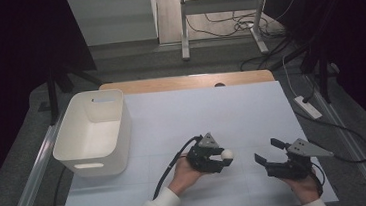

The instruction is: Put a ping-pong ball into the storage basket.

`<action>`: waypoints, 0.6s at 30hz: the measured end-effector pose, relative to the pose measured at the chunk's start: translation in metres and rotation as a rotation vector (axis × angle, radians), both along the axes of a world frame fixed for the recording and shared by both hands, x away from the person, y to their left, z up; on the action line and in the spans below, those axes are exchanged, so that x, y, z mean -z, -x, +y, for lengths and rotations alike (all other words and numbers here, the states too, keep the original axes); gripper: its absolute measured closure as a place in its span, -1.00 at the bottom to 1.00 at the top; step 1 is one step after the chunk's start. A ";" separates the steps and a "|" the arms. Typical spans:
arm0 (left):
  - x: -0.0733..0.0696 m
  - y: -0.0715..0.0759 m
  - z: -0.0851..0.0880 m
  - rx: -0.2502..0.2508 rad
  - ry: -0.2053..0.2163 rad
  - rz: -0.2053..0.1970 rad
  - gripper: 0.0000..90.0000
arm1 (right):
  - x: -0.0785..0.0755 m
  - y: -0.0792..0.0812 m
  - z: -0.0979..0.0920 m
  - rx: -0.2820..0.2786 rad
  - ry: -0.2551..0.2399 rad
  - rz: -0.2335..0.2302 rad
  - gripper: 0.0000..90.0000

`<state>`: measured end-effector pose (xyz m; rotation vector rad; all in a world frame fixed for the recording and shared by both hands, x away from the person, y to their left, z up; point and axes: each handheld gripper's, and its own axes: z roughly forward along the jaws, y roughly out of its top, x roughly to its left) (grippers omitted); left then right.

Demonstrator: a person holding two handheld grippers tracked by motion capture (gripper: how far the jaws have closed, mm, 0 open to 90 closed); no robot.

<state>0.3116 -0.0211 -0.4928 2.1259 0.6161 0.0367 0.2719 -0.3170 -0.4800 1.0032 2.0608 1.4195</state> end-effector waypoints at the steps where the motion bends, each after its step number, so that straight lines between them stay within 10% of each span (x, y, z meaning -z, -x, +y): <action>1: 0.000 0.000 0.002 -0.003 0.001 0.001 0.13 | 0.000 0.000 0.000 0.002 -0.001 -0.001 -0.67; 18: -0.002 0.003 0.026 -0.047 0.014 -0.007 0.13 | 0.001 -0.001 0.000 0.003 0.005 -0.001 -0.67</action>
